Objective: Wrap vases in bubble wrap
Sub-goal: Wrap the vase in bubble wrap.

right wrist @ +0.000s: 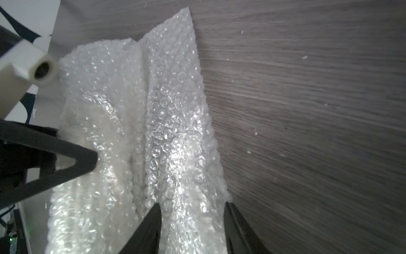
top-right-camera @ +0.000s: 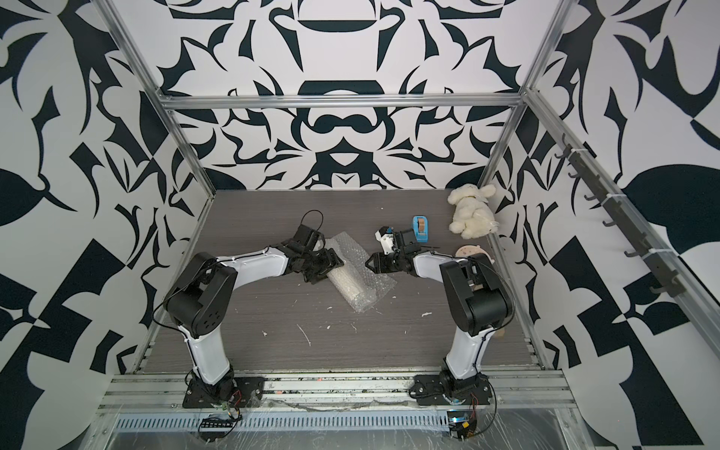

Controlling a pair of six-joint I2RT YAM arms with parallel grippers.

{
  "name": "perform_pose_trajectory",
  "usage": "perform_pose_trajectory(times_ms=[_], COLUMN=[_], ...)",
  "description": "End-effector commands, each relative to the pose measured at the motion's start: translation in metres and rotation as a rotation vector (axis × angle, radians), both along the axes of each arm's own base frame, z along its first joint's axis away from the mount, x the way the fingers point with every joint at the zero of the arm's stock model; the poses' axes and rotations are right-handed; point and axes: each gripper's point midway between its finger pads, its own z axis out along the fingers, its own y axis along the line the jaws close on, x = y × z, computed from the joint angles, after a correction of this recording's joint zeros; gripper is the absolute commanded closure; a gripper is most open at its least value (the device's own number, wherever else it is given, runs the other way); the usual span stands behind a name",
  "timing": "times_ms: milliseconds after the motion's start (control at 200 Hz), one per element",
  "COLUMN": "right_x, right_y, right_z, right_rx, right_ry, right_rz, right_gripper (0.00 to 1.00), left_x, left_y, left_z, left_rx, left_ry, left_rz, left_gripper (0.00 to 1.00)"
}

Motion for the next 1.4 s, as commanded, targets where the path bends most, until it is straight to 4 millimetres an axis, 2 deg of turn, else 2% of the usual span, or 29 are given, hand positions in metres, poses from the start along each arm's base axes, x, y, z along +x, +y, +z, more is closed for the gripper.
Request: perform_pose_trajectory(times_ms=[0,145,220,515,595,760,815,890,1005,1070,1175,1395], right_x=[0.009,0.008,0.008,0.013,0.017,0.023,0.023,0.023,0.021,0.018,0.012,-0.010], right_y=[0.010,0.016,0.016,-0.013,-0.011,-0.001,0.002,0.005,0.012,0.016,0.021,0.035], right_z=[0.014,0.024,0.028,0.025,0.020,0.003,0.001,0.002,0.018,0.030,0.043,0.060], right_rx=[0.055,0.108,0.107,-0.067,-0.064,-0.035,-0.019,0.009,0.062,0.091,0.127,0.146], right_ry=[-0.033,-0.046,-0.054,-0.116,-0.106,-0.052,-0.037,-0.033,-0.056,-0.070,-0.077,-0.076], right_rz=[0.042,0.065,0.064,0.003,0.008,0.038,0.044,0.045,0.062,0.074,0.090,0.116], right_gripper=[0.56,0.77,0.80,0.51,0.44,0.42,0.45,0.59,0.79,0.86,0.91,0.94], left_x=[-0.026,-0.026,-0.026,-0.028,-0.027,-0.027,-0.027,-0.028,-0.026,-0.025,-0.023,-0.021], left_y=[0.023,0.024,0.024,0.026,0.025,0.025,0.025,0.025,0.024,0.023,0.022,0.018], left_z=[-0.030,-0.027,-0.027,-0.029,-0.028,-0.027,-0.026,-0.026,-0.024,-0.023,-0.024,-0.022], left_rx=[0.098,0.092,0.090,0.095,0.092,0.090,0.089,0.089,0.085,0.082,0.080,0.057], left_ry=[0.108,0.099,0.095,0.103,0.102,0.102,0.100,0.100,0.097,0.097,0.096,0.088], left_rz=[0.009,0.012,0.012,0.018,0.016,0.018,0.019,0.018,0.018,0.019,0.019,0.026], left_gripper=[0.23,0.23,0.23,0.23,0.23,0.23,0.23,0.23,0.23,0.23,0.23,0.23])
